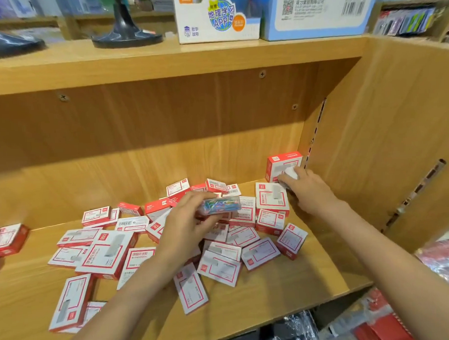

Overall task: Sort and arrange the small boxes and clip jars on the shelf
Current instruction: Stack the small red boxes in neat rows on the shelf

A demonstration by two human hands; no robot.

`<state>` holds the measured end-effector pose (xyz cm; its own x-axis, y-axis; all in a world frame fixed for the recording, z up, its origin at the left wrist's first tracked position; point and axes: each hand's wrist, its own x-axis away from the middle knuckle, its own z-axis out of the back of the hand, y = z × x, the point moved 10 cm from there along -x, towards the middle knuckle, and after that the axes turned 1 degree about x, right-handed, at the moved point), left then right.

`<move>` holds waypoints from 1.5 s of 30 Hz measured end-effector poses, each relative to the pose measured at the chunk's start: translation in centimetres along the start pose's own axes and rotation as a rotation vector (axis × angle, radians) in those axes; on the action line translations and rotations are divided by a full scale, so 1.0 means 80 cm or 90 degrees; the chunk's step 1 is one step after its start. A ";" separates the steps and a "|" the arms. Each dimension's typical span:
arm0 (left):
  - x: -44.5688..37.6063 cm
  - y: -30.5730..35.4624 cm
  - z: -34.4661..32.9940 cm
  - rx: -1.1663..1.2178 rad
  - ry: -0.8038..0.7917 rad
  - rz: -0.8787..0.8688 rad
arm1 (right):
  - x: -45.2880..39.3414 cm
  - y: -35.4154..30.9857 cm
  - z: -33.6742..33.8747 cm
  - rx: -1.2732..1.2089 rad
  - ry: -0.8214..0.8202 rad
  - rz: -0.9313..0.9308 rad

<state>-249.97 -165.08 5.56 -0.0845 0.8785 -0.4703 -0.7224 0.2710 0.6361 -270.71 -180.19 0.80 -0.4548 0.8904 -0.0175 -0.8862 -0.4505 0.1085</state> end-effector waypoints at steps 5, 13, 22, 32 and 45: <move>0.014 -0.033 0.041 0.071 0.067 0.094 | 0.003 -0.016 0.079 -0.114 0.190 -0.059; 0.058 -0.098 0.147 0.120 0.213 0.211 | -0.013 -0.248 0.149 -0.424 0.154 0.246; 0.203 -0.151 0.375 -0.111 0.430 0.213 | -0.030 -0.493 0.175 -0.625 0.053 0.361; 0.309 -0.197 0.534 -0.302 0.582 0.348 | 0.000 -0.746 0.208 -0.686 0.038 0.484; 0.312 -0.280 0.527 -0.455 0.340 0.418 | 0.044 -0.831 0.199 -0.416 0.284 0.674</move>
<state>-206.97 -132.67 5.35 -0.7575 0.4390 -0.4832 -0.6436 -0.6263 0.4400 -212.00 -146.08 9.36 -0.8277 0.0496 -0.5589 0.0914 -0.9709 -0.2214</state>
